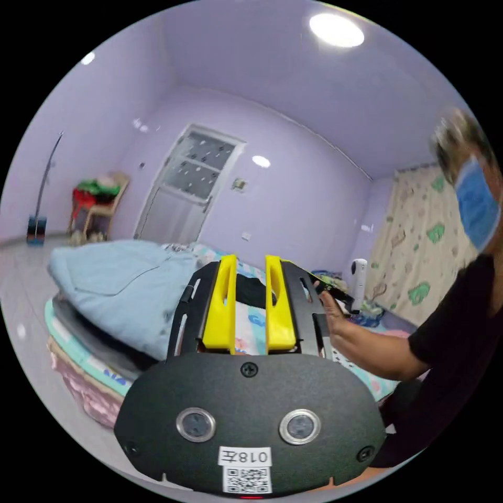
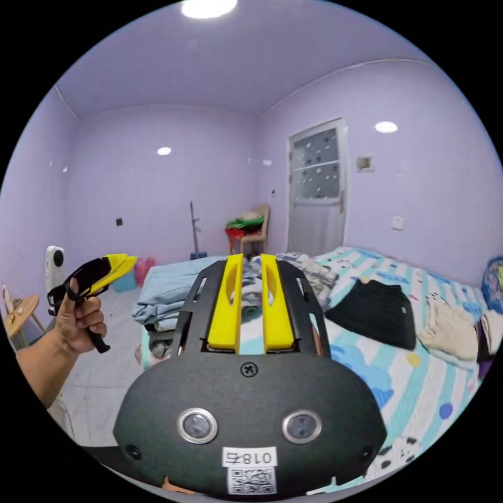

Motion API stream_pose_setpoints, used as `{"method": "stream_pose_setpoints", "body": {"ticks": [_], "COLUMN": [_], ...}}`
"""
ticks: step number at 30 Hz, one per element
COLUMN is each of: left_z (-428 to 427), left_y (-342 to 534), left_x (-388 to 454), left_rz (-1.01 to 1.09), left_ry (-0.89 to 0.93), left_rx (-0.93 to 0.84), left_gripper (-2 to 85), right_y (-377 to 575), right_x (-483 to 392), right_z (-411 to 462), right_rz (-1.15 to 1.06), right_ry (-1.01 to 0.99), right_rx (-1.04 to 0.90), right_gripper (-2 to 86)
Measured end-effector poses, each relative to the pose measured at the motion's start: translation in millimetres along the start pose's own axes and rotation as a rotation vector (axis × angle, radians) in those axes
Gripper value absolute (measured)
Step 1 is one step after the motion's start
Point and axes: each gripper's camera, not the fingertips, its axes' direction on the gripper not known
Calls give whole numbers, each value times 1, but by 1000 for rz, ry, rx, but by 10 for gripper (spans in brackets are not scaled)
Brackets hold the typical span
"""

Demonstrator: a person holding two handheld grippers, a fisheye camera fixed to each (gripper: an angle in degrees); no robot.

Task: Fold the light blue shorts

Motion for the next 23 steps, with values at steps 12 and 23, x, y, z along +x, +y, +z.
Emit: {"method": "stream_pose_setpoints", "body": {"ticks": [12,23], "left_z": [247,303], "left_y": [115,166], "left_x": [79,36], "left_rz": [-492,-835], "left_ry": [493,365], "left_rx": [-58,-105], "left_gripper": [140,124], "right_y": [104,161], "right_x": [307,456], "right_z": [-60,36], "right_rz": [783,1245], "right_ry": [-43,-121], "right_rx": [-241,-240], "right_gripper": [134,111]}}
